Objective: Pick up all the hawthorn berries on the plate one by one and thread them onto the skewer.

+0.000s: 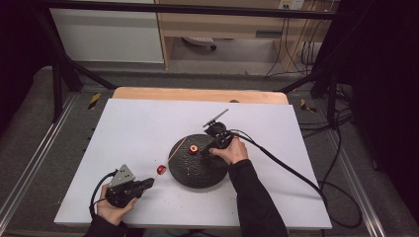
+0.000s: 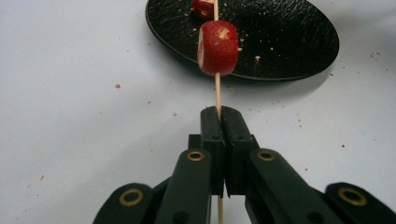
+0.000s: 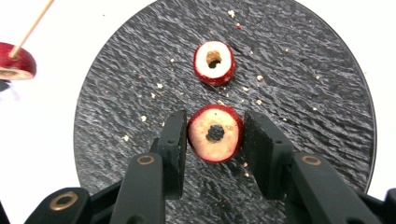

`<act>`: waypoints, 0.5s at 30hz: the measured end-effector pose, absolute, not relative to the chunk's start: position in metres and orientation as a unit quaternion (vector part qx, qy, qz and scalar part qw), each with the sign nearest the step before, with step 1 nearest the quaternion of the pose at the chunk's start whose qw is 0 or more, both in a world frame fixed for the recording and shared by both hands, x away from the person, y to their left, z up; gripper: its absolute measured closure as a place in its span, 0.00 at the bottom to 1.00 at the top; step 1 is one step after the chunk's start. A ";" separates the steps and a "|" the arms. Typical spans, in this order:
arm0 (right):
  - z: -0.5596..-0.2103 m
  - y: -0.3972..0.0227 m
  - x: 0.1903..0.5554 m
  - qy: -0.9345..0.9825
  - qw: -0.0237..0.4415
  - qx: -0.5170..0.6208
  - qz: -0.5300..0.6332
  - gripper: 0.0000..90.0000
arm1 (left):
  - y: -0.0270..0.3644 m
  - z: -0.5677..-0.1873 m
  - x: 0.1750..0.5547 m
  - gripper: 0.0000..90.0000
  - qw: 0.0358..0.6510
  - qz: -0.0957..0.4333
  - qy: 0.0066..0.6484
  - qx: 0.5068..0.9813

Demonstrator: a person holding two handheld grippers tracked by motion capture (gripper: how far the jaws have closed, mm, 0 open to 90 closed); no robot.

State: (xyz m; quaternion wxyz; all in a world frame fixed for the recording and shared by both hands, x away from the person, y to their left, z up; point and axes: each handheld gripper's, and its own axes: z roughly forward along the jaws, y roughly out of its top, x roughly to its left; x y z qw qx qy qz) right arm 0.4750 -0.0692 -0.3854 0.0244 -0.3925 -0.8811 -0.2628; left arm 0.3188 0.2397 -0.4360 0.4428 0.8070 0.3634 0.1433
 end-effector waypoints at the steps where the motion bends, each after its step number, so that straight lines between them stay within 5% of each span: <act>1: -0.385 -0.071 0.473 -0.879 0.020 -0.392 -0.272 0.68 | 0.240 -0.436 0.319 0.98 0.444 0.143 0.364 0.806; 15: -0.385 -0.090 0.442 -0.841 0.028 -0.396 -0.367 0.68 | 0.236 -0.436 0.317 0.98 0.441 0.145 0.359 0.809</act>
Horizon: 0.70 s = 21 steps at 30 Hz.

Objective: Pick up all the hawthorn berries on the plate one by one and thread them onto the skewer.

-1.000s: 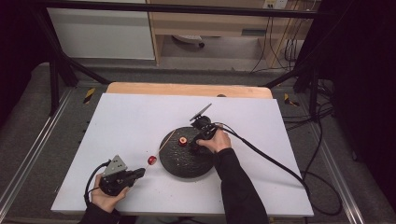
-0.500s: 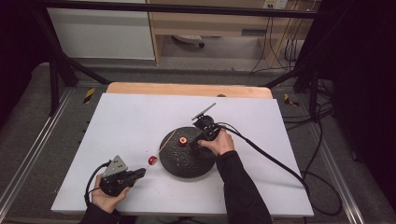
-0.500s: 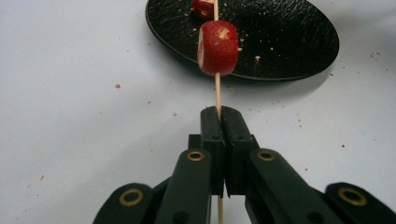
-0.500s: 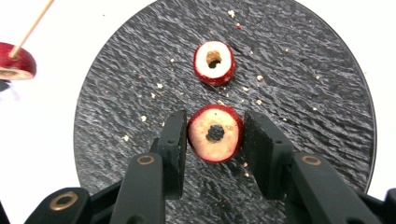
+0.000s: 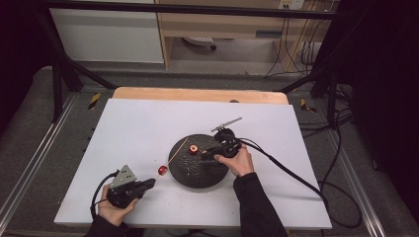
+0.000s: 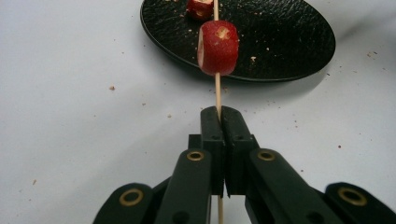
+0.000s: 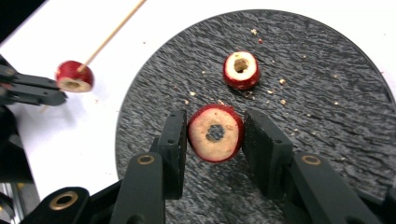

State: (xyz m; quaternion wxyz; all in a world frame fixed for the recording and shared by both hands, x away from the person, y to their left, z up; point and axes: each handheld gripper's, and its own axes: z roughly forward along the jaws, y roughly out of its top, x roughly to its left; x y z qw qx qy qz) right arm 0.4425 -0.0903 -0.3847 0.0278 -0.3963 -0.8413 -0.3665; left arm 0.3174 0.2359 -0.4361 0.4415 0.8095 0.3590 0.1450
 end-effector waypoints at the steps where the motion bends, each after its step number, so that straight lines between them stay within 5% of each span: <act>1: -0.385 -0.092 0.441 -0.837 0.026 -0.398 -0.374 0.68 | 0.236 -0.436 0.317 0.98 0.442 0.145 0.359 0.809; 21: -0.401 -0.112 0.414 -0.736 0.012 -0.434 -0.519 0.68 | 0.230 -0.436 0.315 0.98 0.446 0.145 0.356 0.808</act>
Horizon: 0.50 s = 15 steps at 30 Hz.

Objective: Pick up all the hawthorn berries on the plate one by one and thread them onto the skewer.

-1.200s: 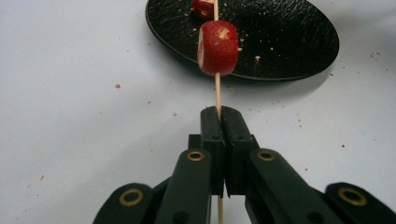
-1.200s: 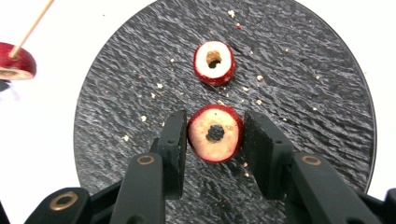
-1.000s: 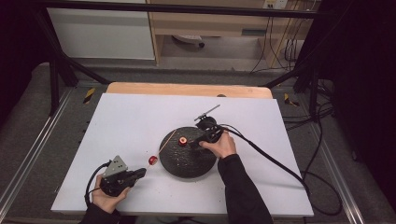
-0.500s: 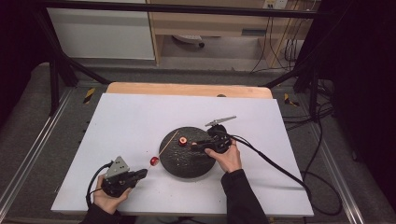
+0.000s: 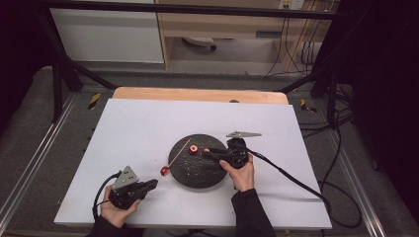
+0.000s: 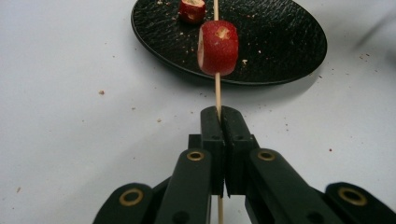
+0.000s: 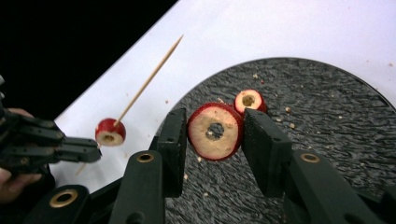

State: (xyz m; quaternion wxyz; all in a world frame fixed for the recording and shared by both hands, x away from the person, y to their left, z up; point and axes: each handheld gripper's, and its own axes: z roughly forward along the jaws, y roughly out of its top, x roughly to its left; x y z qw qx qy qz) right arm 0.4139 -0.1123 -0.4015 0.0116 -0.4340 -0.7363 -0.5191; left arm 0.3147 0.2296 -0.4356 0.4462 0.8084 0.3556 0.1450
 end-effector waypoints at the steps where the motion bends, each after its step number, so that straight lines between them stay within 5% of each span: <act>1: -0.402 -0.112 0.413 -0.731 0.009 -0.434 -0.526 0.68 | 0.229 -0.435 0.314 0.98 0.447 0.145 0.355 0.808; 15: -0.407 -0.104 0.409 -0.660 -0.002 -0.453 -0.599 0.68 | 0.224 -0.434 0.311 0.98 0.460 0.150 0.358 0.799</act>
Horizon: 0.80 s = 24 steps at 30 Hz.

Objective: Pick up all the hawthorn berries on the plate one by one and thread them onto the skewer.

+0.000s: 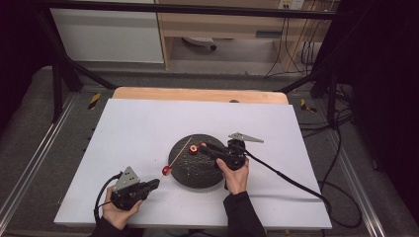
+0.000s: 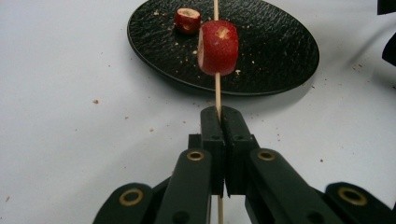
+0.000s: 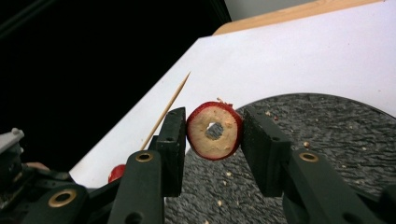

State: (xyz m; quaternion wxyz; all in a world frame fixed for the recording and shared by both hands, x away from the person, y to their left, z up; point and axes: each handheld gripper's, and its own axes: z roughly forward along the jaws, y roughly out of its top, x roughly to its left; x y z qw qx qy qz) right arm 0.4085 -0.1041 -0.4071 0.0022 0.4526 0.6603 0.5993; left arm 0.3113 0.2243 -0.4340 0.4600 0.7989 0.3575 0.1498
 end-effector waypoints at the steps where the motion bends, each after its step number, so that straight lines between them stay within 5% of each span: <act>1: -0.407 -0.104 0.408 0.656 0.003 0.456 0.601 0.68 | 0.224 -0.434 0.311 0.98 0.462 0.150 0.360 0.797; 24: -0.400 -0.102 0.414 0.560 0.042 0.472 0.680 0.68 | 0.215 -0.433 0.311 0.98 0.484 0.150 0.369 0.779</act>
